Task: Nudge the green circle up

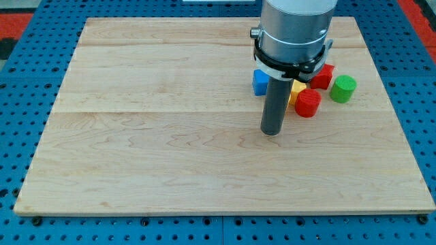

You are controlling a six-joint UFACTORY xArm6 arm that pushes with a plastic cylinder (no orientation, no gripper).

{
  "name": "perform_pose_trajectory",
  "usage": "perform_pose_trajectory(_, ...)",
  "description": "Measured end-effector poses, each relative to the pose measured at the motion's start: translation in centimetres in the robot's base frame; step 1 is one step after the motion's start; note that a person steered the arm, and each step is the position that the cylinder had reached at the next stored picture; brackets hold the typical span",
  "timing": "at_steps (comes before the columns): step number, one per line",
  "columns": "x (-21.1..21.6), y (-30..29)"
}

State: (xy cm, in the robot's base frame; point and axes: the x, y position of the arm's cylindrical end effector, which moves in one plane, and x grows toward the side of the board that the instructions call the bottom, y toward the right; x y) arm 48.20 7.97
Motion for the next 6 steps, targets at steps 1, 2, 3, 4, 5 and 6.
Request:
perform_pose_trajectory(1,-0.5,-0.9)
perform_pose_trajectory(2,-1.1,-0.9)
perform_pose_trajectory(3,-1.3,-1.5)
perform_pose_trajectory(4,-1.3,-3.4)
perform_pose_trajectory(5,-1.5,-4.6)
perform_pose_trajectory(6,-1.9,-5.3)
